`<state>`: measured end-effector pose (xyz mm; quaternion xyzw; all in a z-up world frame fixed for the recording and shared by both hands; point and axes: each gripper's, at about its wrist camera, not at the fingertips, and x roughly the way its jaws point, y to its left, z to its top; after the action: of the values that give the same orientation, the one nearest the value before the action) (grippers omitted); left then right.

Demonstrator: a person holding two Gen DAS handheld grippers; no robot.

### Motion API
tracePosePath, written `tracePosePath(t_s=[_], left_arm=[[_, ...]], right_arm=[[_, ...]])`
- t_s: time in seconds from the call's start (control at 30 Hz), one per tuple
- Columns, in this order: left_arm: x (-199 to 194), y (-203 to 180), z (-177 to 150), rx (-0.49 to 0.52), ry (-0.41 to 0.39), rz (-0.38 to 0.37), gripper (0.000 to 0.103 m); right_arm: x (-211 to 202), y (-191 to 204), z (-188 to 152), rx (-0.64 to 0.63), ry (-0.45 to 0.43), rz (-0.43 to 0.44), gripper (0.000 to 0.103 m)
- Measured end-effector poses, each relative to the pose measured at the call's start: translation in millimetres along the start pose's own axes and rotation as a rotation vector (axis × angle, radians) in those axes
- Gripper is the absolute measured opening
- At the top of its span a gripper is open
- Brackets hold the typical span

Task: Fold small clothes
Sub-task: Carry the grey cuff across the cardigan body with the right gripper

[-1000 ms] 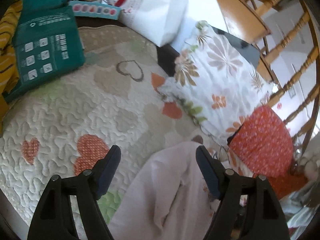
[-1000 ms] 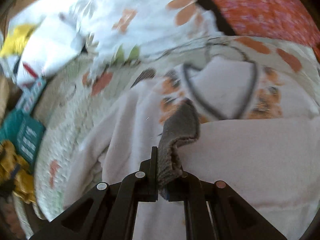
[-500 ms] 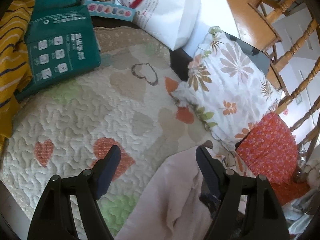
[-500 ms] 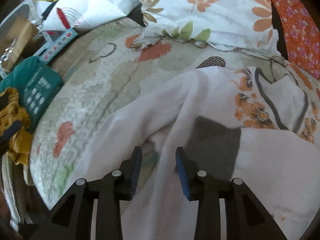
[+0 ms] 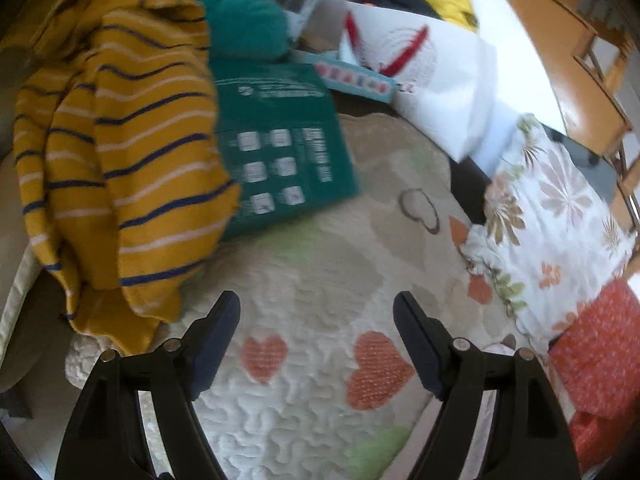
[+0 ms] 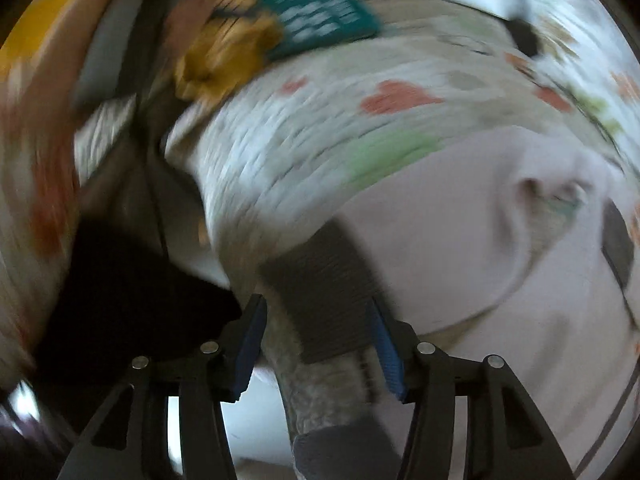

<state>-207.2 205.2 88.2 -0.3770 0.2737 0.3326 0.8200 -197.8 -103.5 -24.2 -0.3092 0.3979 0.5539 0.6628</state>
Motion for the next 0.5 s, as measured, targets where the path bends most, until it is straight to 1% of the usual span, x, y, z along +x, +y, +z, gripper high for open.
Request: tracePosePath(t_s=[0.07,0.13,0.17,0.2,0.23,0.3,0.33,0.4,0.5], left_arm=[[0.7,2.4,1.3,-0.008,0.005,-0.003,0.078],[-0.3,0.7,1.4,0.001,0.002,-0.009,0.078],[-0.5,-1.9,0.9,0.007,-0.001,-0.011,0.078],[-1.1,-3.3,1.0,0.013,-0.004,-0.012,0.078],[-1.9,-4.4,1.0,0.018,-0.007,-0.015,0.078],[-2.4,-5.2,0.7,0.018,-0.012,-0.013,0.078],[-2.6,-4.9,0.6,0.014,-0.014,-0.011,0.078],[-2.8,-4.7,-0.3,0.004,-0.016,-0.01,0.078],[-1.0,-12.1,-4.0,0.018,-0.009,-0.015,0.078]], right_arm=[[11.0,9.1,-2.3,-0.072,-0.005,-0.086,0.063],[24.1,16.7,-3.1,-0.154,-0.01,-0.203,0.063],[28.9,19.5,-3.2,-0.185,-0.017,-0.254,0.061],[29.5,19.5,-1.7,-0.182,-0.029,-0.289,0.047],[26.9,17.9,-0.1,-0.163,-0.036,-0.283,0.027],[13.5,-2.6,9.6,-0.037,-0.052,-0.219,0.009],[6.3,-6.4,11.8,0.015,-0.066,-0.184,0.009],[-18.4,-30.7,22.6,0.159,-0.122,-0.11,0.008],[-76.4,-78.6,35.3,0.368,-0.269,-0.025,0.008]])
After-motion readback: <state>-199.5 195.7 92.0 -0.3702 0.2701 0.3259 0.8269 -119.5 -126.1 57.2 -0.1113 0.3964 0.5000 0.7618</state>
